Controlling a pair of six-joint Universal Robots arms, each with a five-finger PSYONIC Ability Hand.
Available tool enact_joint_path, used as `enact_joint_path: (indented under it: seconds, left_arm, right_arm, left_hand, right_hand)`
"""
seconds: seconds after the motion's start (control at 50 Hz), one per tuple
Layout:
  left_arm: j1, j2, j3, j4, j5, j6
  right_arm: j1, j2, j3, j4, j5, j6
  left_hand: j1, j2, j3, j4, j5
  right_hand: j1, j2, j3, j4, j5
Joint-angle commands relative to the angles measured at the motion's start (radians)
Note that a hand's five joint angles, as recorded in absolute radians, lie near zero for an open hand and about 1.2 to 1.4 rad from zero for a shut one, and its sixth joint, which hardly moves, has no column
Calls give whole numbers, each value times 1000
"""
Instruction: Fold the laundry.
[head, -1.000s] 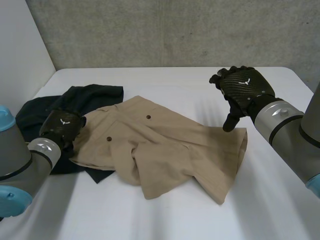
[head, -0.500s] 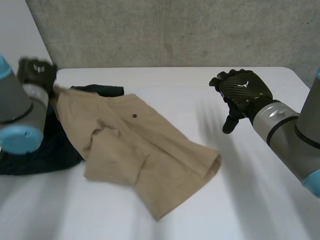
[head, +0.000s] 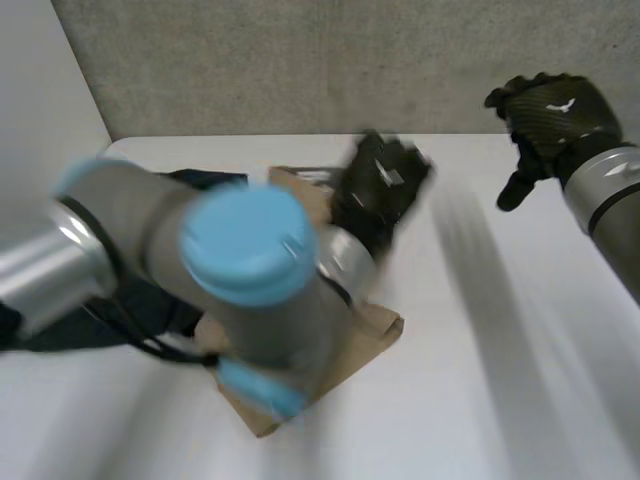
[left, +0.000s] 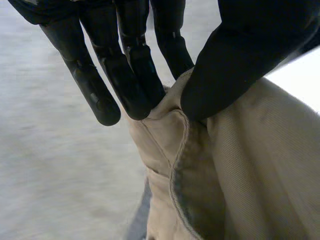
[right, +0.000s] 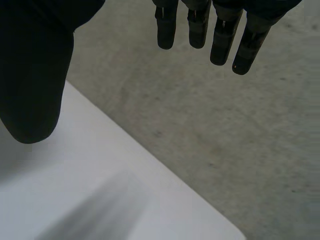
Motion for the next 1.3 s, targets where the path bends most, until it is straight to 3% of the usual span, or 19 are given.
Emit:
enact_joint_path:
  seconds: [0.02, 0.1, 0.18, 0.28, 0.34, 0.46, 0.6, 0.7, 0.78, 0.9, 0.98, 1.04, 1.08, 1.22, 1.3]
  left_arm:
    - [-95, -23, -46, -7, -2, 8]
    - [-78, 3, -43, -50, -79, 13]
    - [5, 61, -55, -113, -182, 14]
    - [66, 148, -132, -202, -237, -3]
    - [91, 216, -217, -228, -237, -16]
    - [177, 297, -342, -245, -237, -62]
    - [214, 294, -409, -325, -191, -161]
    - [263, 265, -422, -359, -118, -201]
    - [269, 211, -411, -372, -81, -216]
    - [264, 178, -400, -377, -74, -216]
    - [263, 170, -399, -379, -74, -216]
    - [263, 170, -391, -377, -74, -217]
    - [261, 170, -382, -377, -76, -219]
    - [257, 219, -287, -380, -87, -204]
    - [266, 325, -201, -394, -101, -199]
  right_arm:
    - [-39, -5, -8, 1, -10, -3]
    - [-39, -4, -9, 7, -22, -11]
    - [-34, -1, -18, 26, -44, -34]
    - [-24, 22, -9, 118, -137, -152]
    - [-22, 59, 8, 168, -199, -262]
    - [-24, 105, 67, 233, -228, -394]
    - [-30, 185, 136, 175, -268, -407]
    - [-38, 247, 176, 69, -315, -411]
    - [-39, 292, 181, 20, -312, -413]
    - [-41, 349, 170, 4, -312, -414]
    - [-41, 380, 158, -11, -312, -414]
    - [-41, 393, 146, -40, -311, -413]
    - [-44, 395, 140, -57, -312, -411]
    - [-80, 355, 106, -62, -303, -393]
    - [-113, 234, 91, -53, -294, -370]
  left_hand:
    - [-749, -784, -788, -792, -753]
    - [-873, -908, -912, -916, -878]
    - [-879, -914, -918, -923, -884]
    - [-856, -891, -895, -899, -860]
    - [-821, -856, -860, -864, -825]
    - [-697, -733, -737, -741, -702]
    - [-662, -697, -701, -705, -667]
    - [-638, -674, -678, -682, -643]
    - [-559, -595, -599, -603, -564]
    - [-248, -283, -287, -292, -253]
    - [-8, -43, -47, -51, -12]
    - [264, 229, 225, 221, 259]
    - [265, 230, 226, 222, 261]
    - [265, 230, 226, 222, 261]
    - [265, 230, 226, 222, 261]
  right_hand:
    - [-19, -39, -36, -54, -65]
    - [-19, -39, -36, -54, -65]
    - [-19, -39, -36, -54, -65]
    - [-19, -39, -36, -54, -65]
    - [-19, -39, -36, -54, -65]
    - [-19, -39, -36, -54, -65]
    - [0, -20, -17, -35, -46]
    - [213, 194, 196, 179, 167]
    - [246, 227, 229, 212, 200]
    - [282, 262, 264, 247, 236]
    - [431, 411, 414, 396, 385]
    - [812, 792, 795, 777, 766]
    - [1200, 1181, 1183, 1165, 1154]
    - [1202, 1183, 1185, 1168, 1157]
    - [1202, 1183, 1185, 1168, 1157]
